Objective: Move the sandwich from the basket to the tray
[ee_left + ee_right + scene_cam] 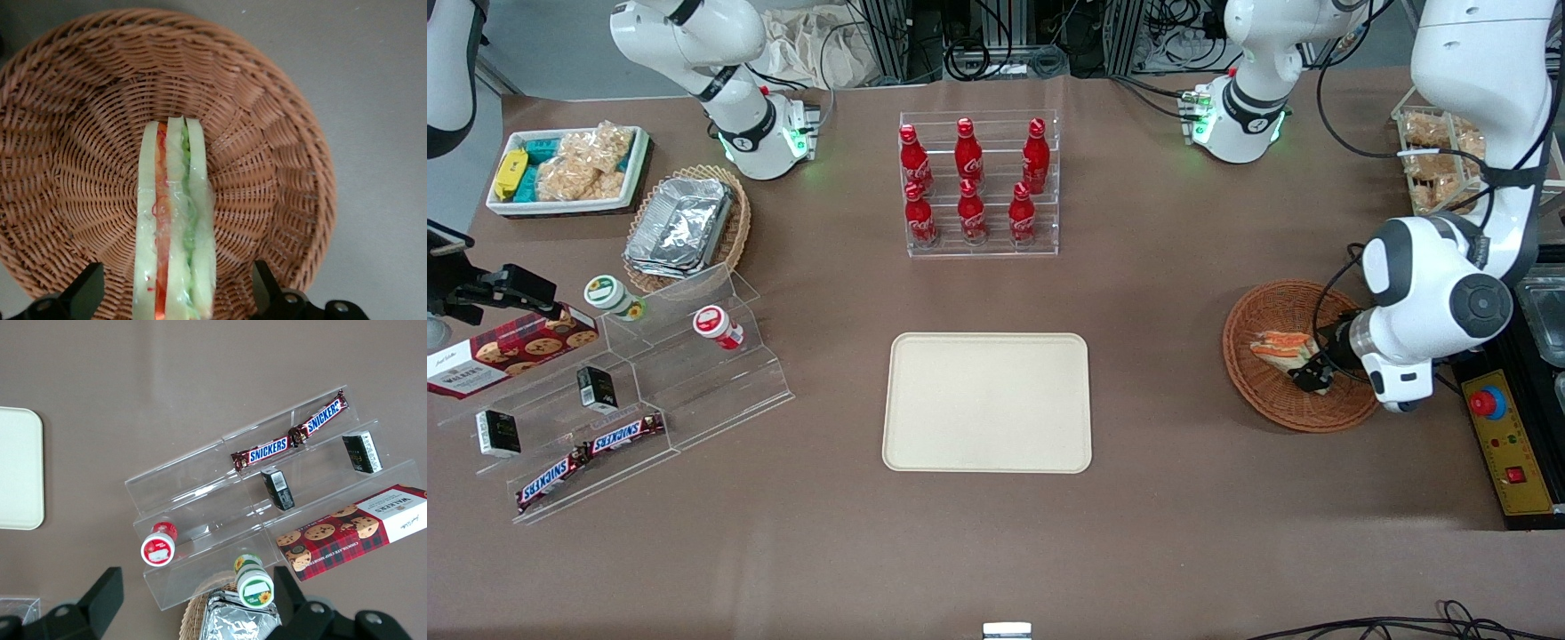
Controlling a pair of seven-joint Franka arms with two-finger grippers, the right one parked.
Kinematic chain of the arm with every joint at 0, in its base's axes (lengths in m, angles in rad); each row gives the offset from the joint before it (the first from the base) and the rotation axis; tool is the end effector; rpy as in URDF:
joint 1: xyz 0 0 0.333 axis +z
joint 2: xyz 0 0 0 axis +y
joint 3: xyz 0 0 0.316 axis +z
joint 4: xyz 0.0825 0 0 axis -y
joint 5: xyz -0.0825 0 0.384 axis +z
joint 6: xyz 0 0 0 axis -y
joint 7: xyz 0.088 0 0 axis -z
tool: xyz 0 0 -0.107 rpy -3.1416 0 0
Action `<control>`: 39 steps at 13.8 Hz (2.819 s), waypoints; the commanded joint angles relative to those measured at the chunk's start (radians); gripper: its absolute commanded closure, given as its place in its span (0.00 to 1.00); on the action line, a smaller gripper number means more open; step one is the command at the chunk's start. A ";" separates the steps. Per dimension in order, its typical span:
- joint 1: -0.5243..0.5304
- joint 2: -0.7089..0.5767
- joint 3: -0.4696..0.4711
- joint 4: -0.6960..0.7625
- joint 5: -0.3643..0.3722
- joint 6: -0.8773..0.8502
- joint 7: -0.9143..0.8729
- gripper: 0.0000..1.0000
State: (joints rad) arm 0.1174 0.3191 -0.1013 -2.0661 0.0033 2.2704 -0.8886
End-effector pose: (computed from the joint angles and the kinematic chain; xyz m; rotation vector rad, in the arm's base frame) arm 0.5762 0.0103 0.2690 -2.8014 -1.3631 0.1794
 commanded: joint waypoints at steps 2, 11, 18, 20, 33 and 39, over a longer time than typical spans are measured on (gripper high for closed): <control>0.001 0.015 0.000 -0.029 0.030 0.056 -0.033 0.01; -0.001 0.036 -0.005 0.001 0.037 0.083 -0.001 1.00; -0.030 -0.080 -0.193 0.224 0.021 -0.344 0.169 1.00; -0.032 -0.066 -0.298 0.225 0.029 -0.316 0.171 1.00; -0.289 0.282 -0.360 0.242 0.309 0.340 0.184 0.99; -0.289 0.299 -0.360 0.242 0.334 0.385 0.085 0.37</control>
State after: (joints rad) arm -0.1609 0.6175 -0.4663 -1.8473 0.3246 2.6528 -0.7370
